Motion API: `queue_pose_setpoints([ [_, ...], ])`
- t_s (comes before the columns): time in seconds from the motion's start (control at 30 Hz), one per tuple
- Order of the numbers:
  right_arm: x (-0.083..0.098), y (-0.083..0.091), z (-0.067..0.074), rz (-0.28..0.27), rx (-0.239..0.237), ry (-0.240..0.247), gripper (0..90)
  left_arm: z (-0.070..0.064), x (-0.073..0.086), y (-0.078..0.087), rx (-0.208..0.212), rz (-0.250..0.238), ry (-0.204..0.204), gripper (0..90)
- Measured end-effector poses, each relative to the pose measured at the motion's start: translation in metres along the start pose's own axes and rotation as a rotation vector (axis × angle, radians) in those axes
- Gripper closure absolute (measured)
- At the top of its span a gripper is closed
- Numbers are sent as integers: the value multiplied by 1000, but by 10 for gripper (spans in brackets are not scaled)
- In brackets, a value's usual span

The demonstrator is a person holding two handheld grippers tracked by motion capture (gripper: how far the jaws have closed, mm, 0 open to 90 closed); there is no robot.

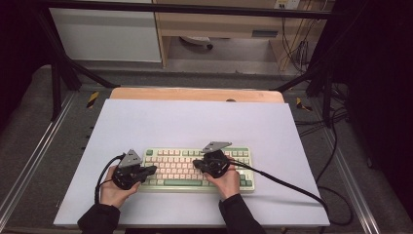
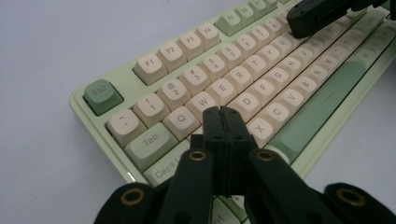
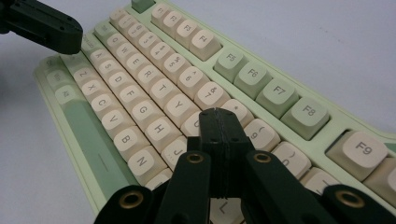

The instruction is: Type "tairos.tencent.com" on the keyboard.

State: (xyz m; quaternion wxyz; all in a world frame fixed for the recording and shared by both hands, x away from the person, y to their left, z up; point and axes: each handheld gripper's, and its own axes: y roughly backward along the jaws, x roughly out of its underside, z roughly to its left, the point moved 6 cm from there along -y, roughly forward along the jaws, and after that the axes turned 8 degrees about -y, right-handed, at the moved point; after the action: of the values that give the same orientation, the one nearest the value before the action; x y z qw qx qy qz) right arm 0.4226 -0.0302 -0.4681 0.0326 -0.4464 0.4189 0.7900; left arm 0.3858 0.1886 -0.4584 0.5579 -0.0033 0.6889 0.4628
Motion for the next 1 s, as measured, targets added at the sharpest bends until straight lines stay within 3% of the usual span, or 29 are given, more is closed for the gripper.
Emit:
queue_pose_setpoints([
  [0.43, 2, -1, 0, 10, 5, 15, 900, 0, 0, 1, 0, -2, 0, 898],
  [1.0, -1, 24, 3, 14, 0, 38, 900, 0, -1, 2, -3, -7, 0, 897],
])
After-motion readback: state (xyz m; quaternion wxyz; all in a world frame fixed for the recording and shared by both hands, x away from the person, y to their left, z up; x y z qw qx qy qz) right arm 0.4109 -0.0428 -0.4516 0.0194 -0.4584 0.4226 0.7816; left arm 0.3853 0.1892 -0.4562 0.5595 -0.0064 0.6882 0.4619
